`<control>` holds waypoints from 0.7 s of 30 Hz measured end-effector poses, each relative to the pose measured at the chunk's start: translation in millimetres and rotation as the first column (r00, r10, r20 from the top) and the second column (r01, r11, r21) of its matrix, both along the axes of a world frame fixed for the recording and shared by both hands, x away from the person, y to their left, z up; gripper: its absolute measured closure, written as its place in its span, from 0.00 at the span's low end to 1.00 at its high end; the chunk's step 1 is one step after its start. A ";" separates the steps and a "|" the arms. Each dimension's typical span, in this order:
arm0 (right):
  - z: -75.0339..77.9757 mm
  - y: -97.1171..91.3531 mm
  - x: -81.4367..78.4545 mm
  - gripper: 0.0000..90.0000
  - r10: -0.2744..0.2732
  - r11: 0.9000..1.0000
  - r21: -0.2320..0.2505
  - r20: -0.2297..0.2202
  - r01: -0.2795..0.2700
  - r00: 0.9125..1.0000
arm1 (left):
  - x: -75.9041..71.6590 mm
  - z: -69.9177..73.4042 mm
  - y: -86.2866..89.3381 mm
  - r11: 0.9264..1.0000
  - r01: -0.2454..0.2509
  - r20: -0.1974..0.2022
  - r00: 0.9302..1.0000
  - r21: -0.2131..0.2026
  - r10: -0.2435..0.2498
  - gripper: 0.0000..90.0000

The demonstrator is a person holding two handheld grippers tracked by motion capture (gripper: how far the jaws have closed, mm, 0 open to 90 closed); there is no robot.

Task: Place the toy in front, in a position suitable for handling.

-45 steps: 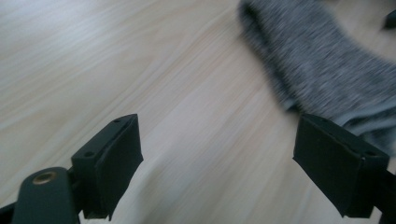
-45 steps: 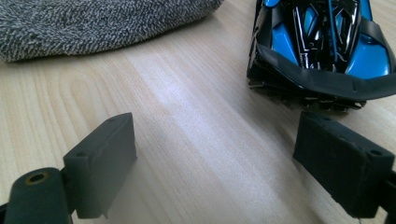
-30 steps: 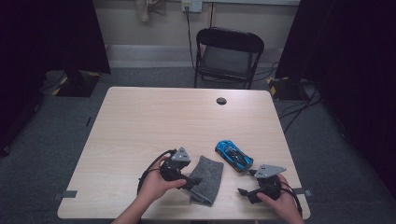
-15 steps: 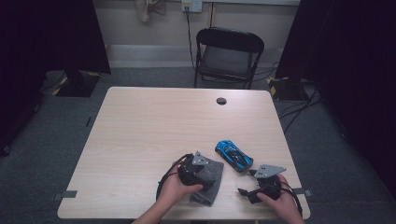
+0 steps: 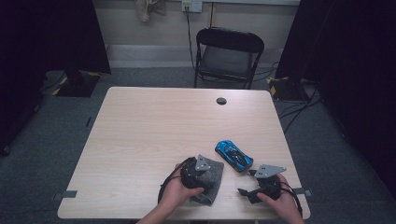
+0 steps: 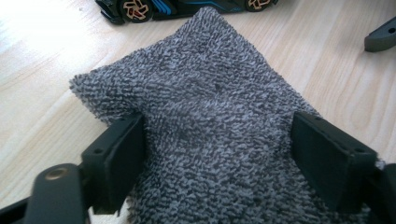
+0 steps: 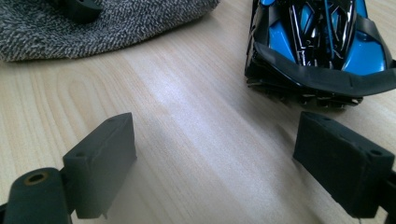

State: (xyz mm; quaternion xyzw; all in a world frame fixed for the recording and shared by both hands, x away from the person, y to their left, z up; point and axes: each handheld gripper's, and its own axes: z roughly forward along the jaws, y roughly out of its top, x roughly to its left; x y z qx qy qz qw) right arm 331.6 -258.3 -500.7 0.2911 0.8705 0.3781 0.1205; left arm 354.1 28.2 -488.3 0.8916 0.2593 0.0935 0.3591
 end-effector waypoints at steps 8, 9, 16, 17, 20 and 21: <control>0.0 0.0 0.0 0.13 0.000 1.000 0.000 0.000 0.000 1.000 | -1.5 3.3 2.9 1.000 0.026 -0.005 1.000 -0.010 -0.026 0.51; 0.0 0.0 0.0 0.13 0.000 1.000 0.000 0.000 0.000 1.000 | -1.5 3.3 2.9 1.000 0.026 -0.005 1.000 -0.010 -0.026 0.55; 0.0 0.0 0.0 0.13 0.000 1.000 0.000 0.000 0.000 1.000 | -2.1 7.4 2.0 0.999 0.049 -0.023 0.999 0.010 -0.048 0.71; 0.0 0.0 0.0 0.13 0.000 1.000 0.000 0.000 0.000 1.000 | -1.2 7.8 2.6 0.999 0.052 -0.024 0.998 0.010 -0.051 0.71; 0.0 -0.1 0.1 0.13 0.001 1.000 0.000 0.001 -0.001 1.000 | 1.7 8.7 9.0 0.998 0.049 -0.040 0.998 -0.038 -0.051 0.75; 0.0 -0.1 0.1 0.13 0.001 1.000 0.000 0.001 -0.001 1.000 | 1.7 8.7 9.0 0.998 0.049 -0.040 0.998 -0.038 -0.051 0.75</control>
